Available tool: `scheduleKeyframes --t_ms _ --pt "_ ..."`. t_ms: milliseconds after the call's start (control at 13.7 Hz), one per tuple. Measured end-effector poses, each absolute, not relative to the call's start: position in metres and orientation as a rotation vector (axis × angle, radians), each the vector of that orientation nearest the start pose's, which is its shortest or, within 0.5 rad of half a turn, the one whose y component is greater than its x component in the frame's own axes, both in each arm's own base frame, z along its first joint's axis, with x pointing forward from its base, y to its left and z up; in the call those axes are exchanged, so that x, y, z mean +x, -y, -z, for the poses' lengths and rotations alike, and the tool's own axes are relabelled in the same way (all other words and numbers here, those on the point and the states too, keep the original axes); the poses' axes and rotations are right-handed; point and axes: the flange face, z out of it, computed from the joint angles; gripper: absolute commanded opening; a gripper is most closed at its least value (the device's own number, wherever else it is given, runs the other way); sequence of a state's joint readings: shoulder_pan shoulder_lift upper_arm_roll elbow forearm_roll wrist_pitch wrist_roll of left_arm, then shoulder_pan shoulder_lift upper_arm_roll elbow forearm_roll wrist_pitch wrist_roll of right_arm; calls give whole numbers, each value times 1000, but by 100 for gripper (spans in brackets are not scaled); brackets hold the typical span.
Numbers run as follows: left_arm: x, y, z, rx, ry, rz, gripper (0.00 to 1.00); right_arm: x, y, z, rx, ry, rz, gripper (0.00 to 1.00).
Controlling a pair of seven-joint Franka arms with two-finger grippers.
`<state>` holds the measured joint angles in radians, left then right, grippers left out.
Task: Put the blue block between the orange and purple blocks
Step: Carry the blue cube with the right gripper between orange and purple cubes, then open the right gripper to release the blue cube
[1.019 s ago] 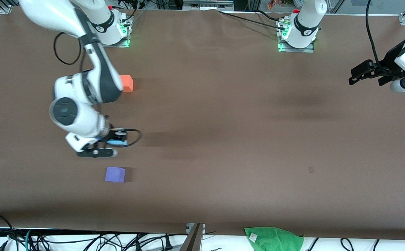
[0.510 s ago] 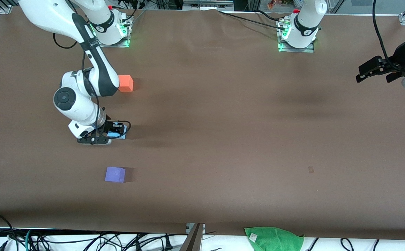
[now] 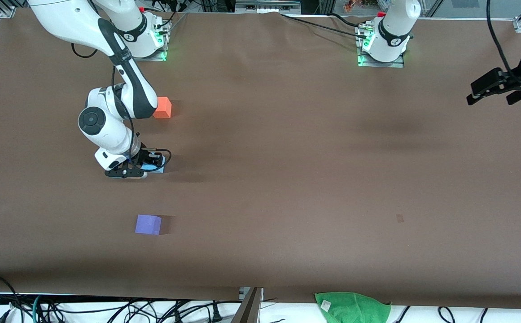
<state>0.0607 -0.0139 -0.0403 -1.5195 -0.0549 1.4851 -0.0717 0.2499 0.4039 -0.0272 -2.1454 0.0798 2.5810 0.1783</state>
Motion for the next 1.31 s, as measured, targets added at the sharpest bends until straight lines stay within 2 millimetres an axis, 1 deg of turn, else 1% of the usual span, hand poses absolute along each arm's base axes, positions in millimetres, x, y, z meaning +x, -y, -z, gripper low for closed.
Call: scheduleKeyframes --t_ms 73,146,218,437,510,583,655,728,874,1019,1165,1311 --pt "542 -9 -651 -3192 152 -29 100 559 -126 -213 -3103 -21 38 50" --pt "542 -10 -651 -3191 157 -27 100 557 -126 -212 -3104 5 36 59" --pt "542 -10 -651 -3191 157 -27 100 556 -126 -211 -3104 25 33 100" --pt "542 -8 -650 -3192 152 -30 100 558 -126 -214 -3102 44 53 100" --pt "542 -8 -650 -3192 150 -31 100 563 -127 -221 -3099 51 67 100" --pt "543 -8 -649 -3192 149 -33 100 569 -129 -234 -3096 60 66 100" --pt "543 -7 -649 -3192 149 -34 100 577 -132 -254 -3094 66 46 100" --pt "543 -7 -649 -3192 148 -35 100 587 -134 -280 -3093 70 17 100" --pt "543 -7 -649 -3192 147 -36 100 603 -136 -340 -3090 76 -38 100" --pt "543 -6 -649 -3192 145 -36 100 615 -131 -397 -3101 84 -81 100" --pt "543 -6 -649 -3192 145 -36 100 622 -120 -447 -3140 102 -122 100" --pt "543 -6 -649 -3192 145 -39 100 622 -115 -490 -3174 110 -169 100"
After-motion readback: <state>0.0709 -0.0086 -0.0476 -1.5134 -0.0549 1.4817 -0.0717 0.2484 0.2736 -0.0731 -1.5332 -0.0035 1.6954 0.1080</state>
